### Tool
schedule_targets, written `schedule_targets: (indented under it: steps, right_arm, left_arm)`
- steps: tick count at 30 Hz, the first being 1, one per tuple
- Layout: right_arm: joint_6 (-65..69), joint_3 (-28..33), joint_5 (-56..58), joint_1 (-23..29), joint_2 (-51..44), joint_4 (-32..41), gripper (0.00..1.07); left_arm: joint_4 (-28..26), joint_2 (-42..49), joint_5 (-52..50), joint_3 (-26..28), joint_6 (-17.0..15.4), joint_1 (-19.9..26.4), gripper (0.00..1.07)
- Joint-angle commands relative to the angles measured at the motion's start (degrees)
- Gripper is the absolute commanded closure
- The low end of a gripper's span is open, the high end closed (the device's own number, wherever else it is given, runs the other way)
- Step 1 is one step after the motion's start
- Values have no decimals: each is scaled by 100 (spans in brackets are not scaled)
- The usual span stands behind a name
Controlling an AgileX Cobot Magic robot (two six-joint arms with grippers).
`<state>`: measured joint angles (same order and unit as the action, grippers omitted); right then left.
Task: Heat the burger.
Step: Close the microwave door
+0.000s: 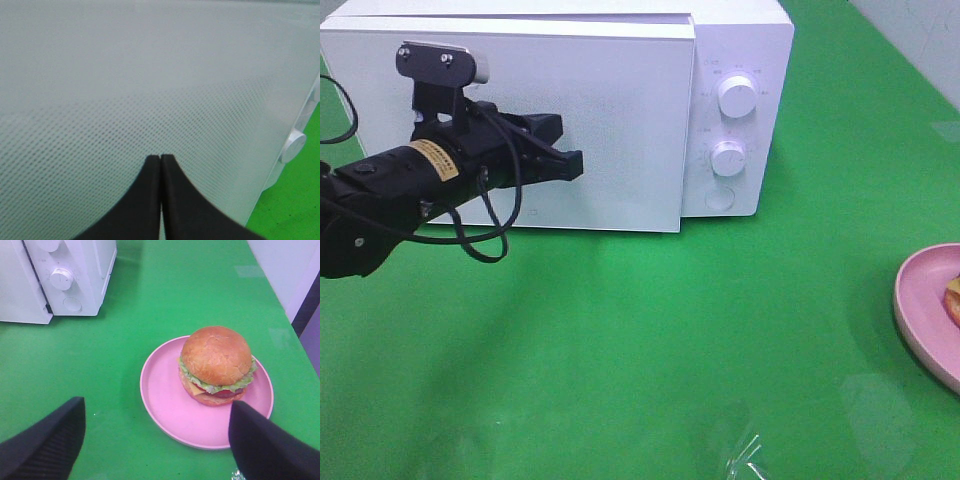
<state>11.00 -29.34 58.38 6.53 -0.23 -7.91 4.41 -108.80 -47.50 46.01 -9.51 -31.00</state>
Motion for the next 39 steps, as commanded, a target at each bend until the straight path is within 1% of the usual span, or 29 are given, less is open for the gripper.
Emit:
schedule_targets:
  steps: [1,2,3,4,5,7,8,9,10,11,12,16,20,23,25,30,32,33,34,35,37,39]
  right_arm:
    - [-69,11,-63,-40,-149,0,32]
    - [-69,11,-63,-40,-149,0,32]
    - [-69,11,-63,-40,-149,0,32]
    - [-69,11,-63,-40,-149,0,32]
    - [-69,11,-63,-40,-149,0,32]
    - [-69,11,-63,-40,-149,0,32]
    - [-69,11,-63,-40,-149,0,32]
    - [-69,11,-63,-40,-149,0,32]
    - [-69,11,-63,-40,-149,0,32]
    - [-69,11,-63,-40,-149,0,32]
    - [-69,11,-63,-40,-149,0,32]
    - [-69,11,-63,-40,-149,0,32]
    - [-69,11,-63,-40,-149,0,32]
    - [-69,11,-63,-40,-149,0,32]
    - [-69,11,-63,-40,-149,0,32]
    - [-69,11,-63,-40,-149,0,32]
    - [-69,11,-63,-40,-149,0,32]
    - [-69,11,-63,-40,-149,0,32]
    - [-69,11,-63,-40,-149,0,32]
    - [-69,11,-63,-40,-149,0,32]
    - [-69,11,-63,-40,-149,0,32]
    - [-69,11,-63,-40,-149,0,32]
  left_arm:
    - [-138,-103,74,275,23,-103,107]
    - [-138,-103,74,275,23,-103,107]
    - [-160,-178,206,435,23,-120,107]
    - [-160,-178,206,435,23,-120,107]
    - [-160,-235,338,602,23,-126,107]
    - [-160,-286,355,682,23,-126,107]
    - [-160,-327,401,825,23,-126,107]
    - [-160,-327,401,825,23,-126,107]
    - [-160,-372,476,974,17,-126,107]
    - [-160,-372,476,974,17,-126,107]
    - [-160,-418,567,1123,17,-126,107]
    - [-160,-498,596,1306,6,-126,107]
    - [-172,-642,613,1604,6,-126,107]
    - [-201,-705,613,1702,6,-126,107]
    - [-338,-814,619,1833,6,-126,107]
    - [-344,-819,619,1851,0,-126,107]
    - [-97,-768,739,1851,-126,-126,107]
    - [-97,-768,739,1851,-126,-126,107]
    - [132,-676,1026,1851,-355,-160,107]
    - [132,-676,1026,1851,-355,-160,107]
    - [521,-447,1811,1822,-699,-258,107]
    - [607,-367,2000,1782,-762,-321,107]
